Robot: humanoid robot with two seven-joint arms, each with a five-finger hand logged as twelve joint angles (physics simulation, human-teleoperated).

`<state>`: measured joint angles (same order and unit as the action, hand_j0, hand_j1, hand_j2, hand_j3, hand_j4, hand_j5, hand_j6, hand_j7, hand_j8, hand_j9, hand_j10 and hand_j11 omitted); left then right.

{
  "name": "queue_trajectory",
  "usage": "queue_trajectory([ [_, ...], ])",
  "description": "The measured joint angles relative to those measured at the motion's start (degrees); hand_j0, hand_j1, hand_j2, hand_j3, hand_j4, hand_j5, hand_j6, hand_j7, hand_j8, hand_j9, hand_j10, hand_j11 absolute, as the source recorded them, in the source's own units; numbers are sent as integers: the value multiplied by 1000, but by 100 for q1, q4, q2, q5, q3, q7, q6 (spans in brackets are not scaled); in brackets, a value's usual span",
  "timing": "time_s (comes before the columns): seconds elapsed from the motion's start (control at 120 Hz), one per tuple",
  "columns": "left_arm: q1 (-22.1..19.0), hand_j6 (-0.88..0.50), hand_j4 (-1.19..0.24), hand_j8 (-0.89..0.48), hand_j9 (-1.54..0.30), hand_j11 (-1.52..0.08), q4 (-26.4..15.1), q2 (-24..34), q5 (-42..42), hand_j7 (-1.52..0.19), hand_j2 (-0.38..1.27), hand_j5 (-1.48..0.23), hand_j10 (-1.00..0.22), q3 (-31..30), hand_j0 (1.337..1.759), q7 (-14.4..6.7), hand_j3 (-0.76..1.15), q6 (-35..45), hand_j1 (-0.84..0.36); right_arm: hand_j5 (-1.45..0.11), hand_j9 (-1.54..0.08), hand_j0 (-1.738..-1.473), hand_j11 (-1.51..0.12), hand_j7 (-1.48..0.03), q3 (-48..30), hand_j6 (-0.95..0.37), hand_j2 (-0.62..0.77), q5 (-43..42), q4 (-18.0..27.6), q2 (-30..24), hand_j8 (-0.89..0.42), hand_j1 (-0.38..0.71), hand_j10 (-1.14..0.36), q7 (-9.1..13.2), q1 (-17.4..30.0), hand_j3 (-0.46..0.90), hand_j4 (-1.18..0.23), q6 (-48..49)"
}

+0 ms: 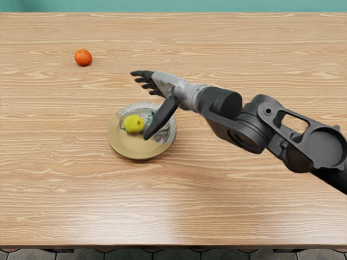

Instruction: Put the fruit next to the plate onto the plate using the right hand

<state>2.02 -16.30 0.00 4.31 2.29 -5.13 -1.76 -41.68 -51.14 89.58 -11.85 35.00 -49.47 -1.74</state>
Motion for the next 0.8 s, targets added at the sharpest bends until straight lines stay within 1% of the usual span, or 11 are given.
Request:
queue_trajectory([
  [0.15, 0, 0, 0, 0, 0, 0, -1, 0, 0, 0, 0, 0, 0, 0, 1658, 0, 0, 0, 349, -65, -66, -1658, -66, -65, -1462, -52, -1, 55, 107, -113, -47, -293, -50, 0, 1002, 0, -51, 1414],
  [0.217, 0, 0, 0, 0, 0, 0, 1, 0, 0, 0, 0, 0, 0, 0, 1658, 0, 0, 1, 349, -60, -60, -1658, -60, -60, -1987, -47, -2, 360, 109, -333, -44, -297, -45, 0, 1362, 0, -46, 2010],
  [0.325, 0, 0, 0, 0, 0, 0, -1, 0, 0, 0, 0, 0, 0, 0, 1658, 0, 0, 0, 349, -54, -54, -1658, -54, -54, -2416, -42, -4, 967, 71, -870, -40, -301, -41, 0, 1758, 0, -41, 2693],
  [0.417, 0, 0, 0, 0, 0, 0, 0, 0, 0, 0, 0, 0, 0, 0, 1658, 1, 0, 0, 349, -51, -51, -1658, -51, -51, -2566, -39, -5, 1482, -124, -1273, -38, -304, -39, 0, 1927, 0, -39, 3197],
  [0.475, 0, 0, 0, 0, 0, 0, -1, 0, 0, 0, 0, 0, 0, 0, 1658, 1, 0, 0, 349, -49, -49, -1658, -49, -49, -2725, -38, -5, 1771, -230, -1515, -37, -305, -38, 0, 2093, 0, -38, 3402],
  [0.542, 0, 0, 0, 0, 0, 0, 0, 0, 0, 0, 0, 0, 0, 0, 1658, 2, 0, 0, 349, -48, -48, -1658, -48, -48, -3033, -37, -6, 1963, -369, -1667, -36, -306, -37, 0, 2381, 0, -37, 3531],
  [0.8, 0, 0, 0, 0, 0, 0, -1, 0, 0, 0, 0, 0, 0, -2, 1658, 0, 0, 0, 349, -43, -43, -1658, -43, -43, -4809, -33, -6, 2783, -696, -1867, -33, -310, -33, -62, 3729, 0, -33, 3663],
])
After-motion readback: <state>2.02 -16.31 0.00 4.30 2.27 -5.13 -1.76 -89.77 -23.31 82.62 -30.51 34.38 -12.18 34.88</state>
